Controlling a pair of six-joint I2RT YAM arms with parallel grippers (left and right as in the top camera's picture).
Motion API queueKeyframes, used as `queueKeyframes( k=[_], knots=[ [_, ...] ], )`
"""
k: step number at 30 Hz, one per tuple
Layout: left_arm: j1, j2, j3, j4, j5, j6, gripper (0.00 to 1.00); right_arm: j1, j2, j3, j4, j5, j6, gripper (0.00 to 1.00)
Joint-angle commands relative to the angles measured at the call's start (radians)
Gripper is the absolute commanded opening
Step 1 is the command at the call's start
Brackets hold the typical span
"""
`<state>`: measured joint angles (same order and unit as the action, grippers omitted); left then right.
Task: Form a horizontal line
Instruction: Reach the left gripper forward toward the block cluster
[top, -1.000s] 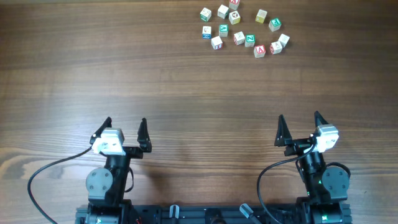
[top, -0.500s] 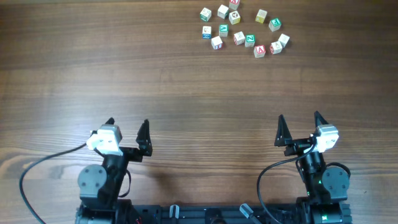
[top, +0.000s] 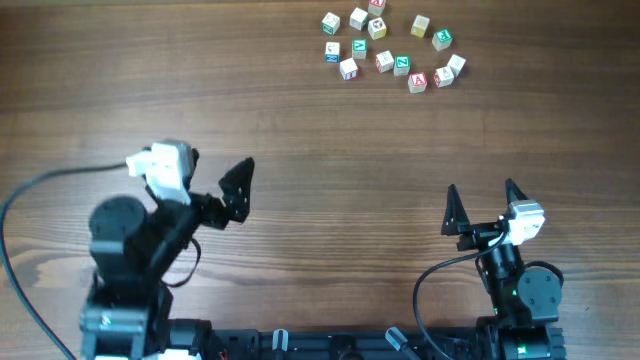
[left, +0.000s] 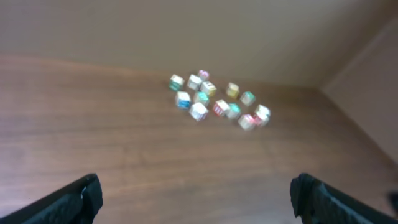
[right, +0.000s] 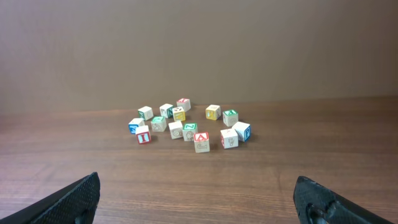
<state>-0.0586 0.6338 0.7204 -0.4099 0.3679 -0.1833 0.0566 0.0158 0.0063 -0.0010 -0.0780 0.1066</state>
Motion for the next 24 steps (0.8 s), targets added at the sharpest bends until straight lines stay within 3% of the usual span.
queueKeyframes(
  k=[1, 5, 13, 24],
  knots=[
    [0.005, 0.072, 0.072, -0.077, 0.204, -0.012, 1.00, 0.004, 0.000, -0.001, 0.002, 0.010, -0.010, 1.00],
    [0.005, 0.119, 0.068, -0.157, 0.230, -0.012, 1.00, 0.004, 0.000, -0.001, 0.002, 0.010, -0.010, 1.00],
    [0.005, 0.209, 0.100, -0.129, 0.224, -0.042, 1.00, 0.004, 0.000, -0.001, 0.002, 0.010, -0.010, 1.00],
    [0.005, 0.487, 0.356, -0.190, 0.217, -0.086, 1.00, 0.004, 0.000, -0.001, 0.002, 0.010, -0.010, 0.99]
  ],
)
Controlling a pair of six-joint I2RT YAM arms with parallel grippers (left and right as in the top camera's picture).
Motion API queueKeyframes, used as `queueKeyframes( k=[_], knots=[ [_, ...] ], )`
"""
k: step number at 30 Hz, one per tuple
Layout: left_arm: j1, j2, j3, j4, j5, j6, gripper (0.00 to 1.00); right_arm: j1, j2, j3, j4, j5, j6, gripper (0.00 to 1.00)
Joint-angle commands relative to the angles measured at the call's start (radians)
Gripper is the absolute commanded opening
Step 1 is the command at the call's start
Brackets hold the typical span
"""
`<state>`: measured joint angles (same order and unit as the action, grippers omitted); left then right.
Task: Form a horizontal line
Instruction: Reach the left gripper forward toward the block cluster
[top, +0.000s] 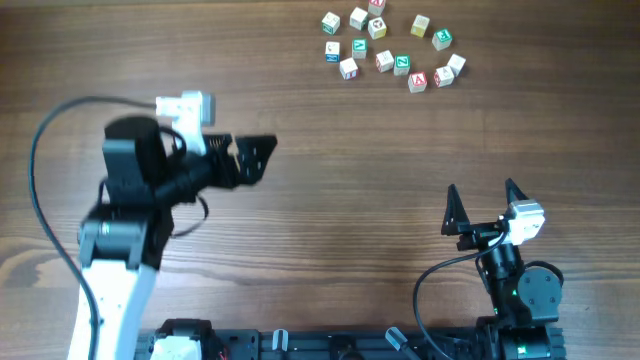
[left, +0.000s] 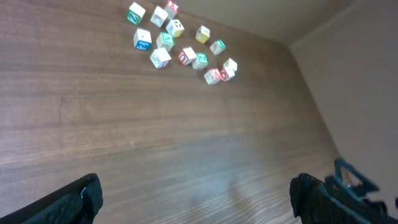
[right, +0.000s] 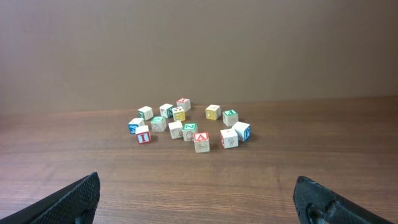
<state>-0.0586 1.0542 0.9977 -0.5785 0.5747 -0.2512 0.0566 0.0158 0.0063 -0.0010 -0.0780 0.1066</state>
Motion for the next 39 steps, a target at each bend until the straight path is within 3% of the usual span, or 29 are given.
queueKeyframes(
  k=[1, 20, 30, 39],
  knots=[
    [0.005, 0.085, 0.095, -0.025, 0.004, -0.018, 1.00, 0.004, 0.000, -0.001, 0.002, 0.010, -0.010, 1.00],
    [0.004, 0.135, 0.146, -0.001, -0.121, -0.019, 1.00, 0.004, 0.000, -0.001, 0.002, 0.010, -0.010, 1.00],
    [-0.002, 0.208, 0.329, -0.002, -0.128, -0.019, 1.00, 0.004, 0.000, -0.001, 0.002, 0.010, -0.010, 1.00],
    [-0.103, 0.367, 0.499, -0.003, -0.198, -0.018, 1.00, 0.004, 0.000, -0.001, 0.002, 0.010, -0.010, 1.00]
  ],
)
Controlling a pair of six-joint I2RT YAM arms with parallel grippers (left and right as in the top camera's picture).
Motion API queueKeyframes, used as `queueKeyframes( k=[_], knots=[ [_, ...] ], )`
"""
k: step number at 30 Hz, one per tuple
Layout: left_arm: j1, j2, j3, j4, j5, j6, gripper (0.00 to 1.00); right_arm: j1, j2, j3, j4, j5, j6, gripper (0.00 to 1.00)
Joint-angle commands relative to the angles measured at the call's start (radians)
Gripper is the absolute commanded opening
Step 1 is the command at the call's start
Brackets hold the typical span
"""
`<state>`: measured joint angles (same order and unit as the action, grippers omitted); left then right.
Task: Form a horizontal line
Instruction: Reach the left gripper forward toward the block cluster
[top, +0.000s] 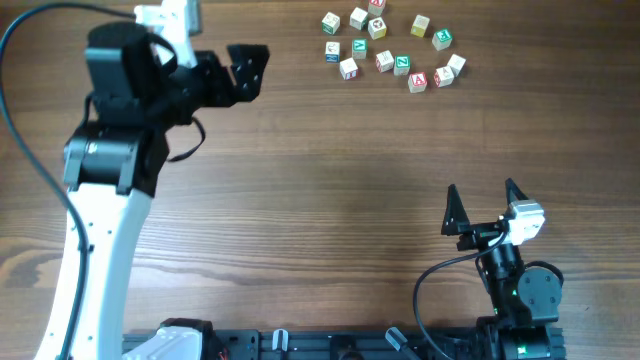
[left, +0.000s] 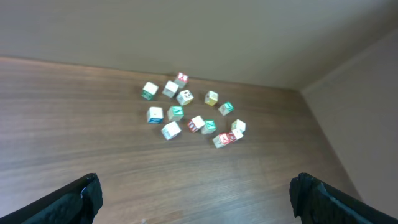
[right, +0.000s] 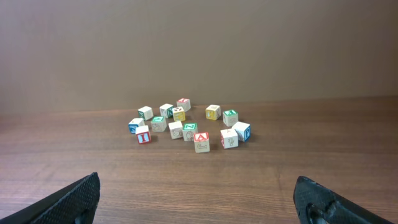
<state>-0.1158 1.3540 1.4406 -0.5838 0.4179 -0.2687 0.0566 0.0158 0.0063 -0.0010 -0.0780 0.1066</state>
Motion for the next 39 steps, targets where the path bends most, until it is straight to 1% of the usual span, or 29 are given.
queueKeyframes(
  k=[1, 6, 8, 20, 31, 34, 39],
  knots=[
    [-0.058, 0.086, 0.067, 0.003, -0.061, 0.000, 1.00, 0.004, 0.000, -0.001, 0.002, 0.010, -0.010, 1.00],
    [-0.103, 0.170, 0.119, 0.011, -0.195, 0.000, 1.00, 0.004, 0.000, -0.001, 0.002, 0.010, -0.010, 1.00],
    [-0.108, 0.199, 0.135, 0.029, -0.219, 0.002, 1.00, 0.004, 0.000, -0.001, 0.002, 0.010, -0.010, 1.00],
    [-0.110, 0.328, 0.178, 0.138, -0.237, -0.002, 1.00, 0.004, 0.000, -0.001, 0.002, 0.010, -0.010, 1.00],
    [-0.118, 0.380, 0.185, 0.259, -0.237, -0.010, 1.00, 0.004, 0.000, -0.001, 0.002, 0.010, -0.010, 1.00],
    [-0.119, 0.422, 0.215, 0.264, -0.237, -0.032, 1.00, 0.004, 0.000, -0.001, 0.002, 0.010, -0.010, 1.00],
    [-0.140, 0.515, 0.286, 0.270, -0.237, -0.027, 0.99, 0.004, 0.000, -0.001, 0.002, 0.010, -0.010, 1.00]
  ],
)
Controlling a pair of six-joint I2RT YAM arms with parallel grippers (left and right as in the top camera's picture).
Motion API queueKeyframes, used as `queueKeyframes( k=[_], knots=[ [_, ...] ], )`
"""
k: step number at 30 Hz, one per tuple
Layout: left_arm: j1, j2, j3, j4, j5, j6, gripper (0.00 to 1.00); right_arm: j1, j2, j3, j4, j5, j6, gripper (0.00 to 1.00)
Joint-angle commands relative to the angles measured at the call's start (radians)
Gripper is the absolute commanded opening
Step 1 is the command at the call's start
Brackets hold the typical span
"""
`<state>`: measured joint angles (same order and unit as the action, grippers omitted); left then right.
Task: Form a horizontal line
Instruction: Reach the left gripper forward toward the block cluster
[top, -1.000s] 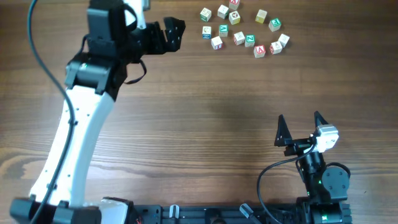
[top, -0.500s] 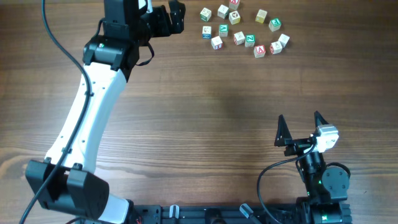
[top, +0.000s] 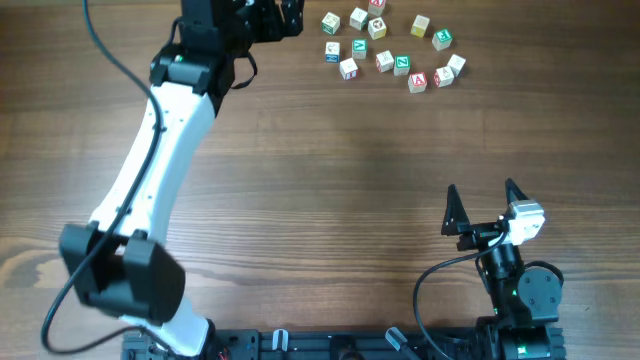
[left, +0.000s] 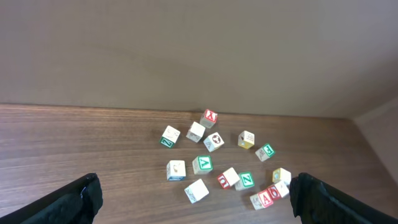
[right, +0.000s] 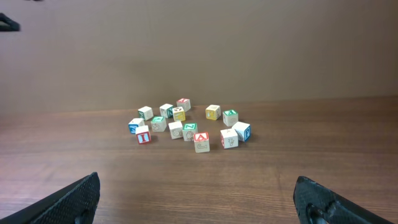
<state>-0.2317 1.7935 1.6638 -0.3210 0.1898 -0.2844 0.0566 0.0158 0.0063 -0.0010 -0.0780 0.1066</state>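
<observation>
Several small lettered wooden blocks (top: 385, 45) lie in a loose cluster at the table's far right, also visible in the left wrist view as the cluster of blocks (left: 214, 163) and in the right wrist view as the same blocks (right: 189, 127). My left gripper (top: 275, 18) stands open at the far edge, just left of the cluster, nothing between its fingers (left: 68, 199). My right gripper (top: 485, 205) stands open near the front right, far from the blocks, its fingers (right: 71, 198) empty.
The brown wooden table (top: 330, 200) fills the view. The left arm (top: 160, 150) stretches diagonally from the front left to the far edge. A brown wall (right: 199, 50) rises behind the blocks.
My left gripper has moved right and farther back, from well left of the blocks to just beside the cluster. The blocks and the right arm have not moved.
My left gripper was open near the front left of the table. It then stood higher up the table, then at the far left, and now beside the block cluster. It stayed open throughout. The right gripper stayed open and still; the blocks lie unchanged.
</observation>
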Motion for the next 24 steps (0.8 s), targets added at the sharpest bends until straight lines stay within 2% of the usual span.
queueKeyframes(
  k=[1, 11, 18, 24],
  knots=[
    [-0.032, 0.098, 0.078, 0.011, -0.009, -0.011, 1.00, 0.004, 0.000, -0.001, 0.002, 0.010, -0.010, 1.00],
    [-0.105, 0.329, 0.152, 0.092, -0.010, -0.008, 0.98, 0.004, 0.000, -0.001, 0.002, 0.010, -0.010, 1.00],
    [-0.145, 0.447, 0.151, 0.118, -0.084, -0.007, 0.95, 0.004, 0.000, -0.001, 0.002, 0.010, -0.010, 1.00],
    [-0.150, 0.530, 0.151, 0.155, -0.123, 0.045, 0.93, 0.004, 0.000, -0.001, 0.002, 0.010, -0.010, 1.00]
  ],
)
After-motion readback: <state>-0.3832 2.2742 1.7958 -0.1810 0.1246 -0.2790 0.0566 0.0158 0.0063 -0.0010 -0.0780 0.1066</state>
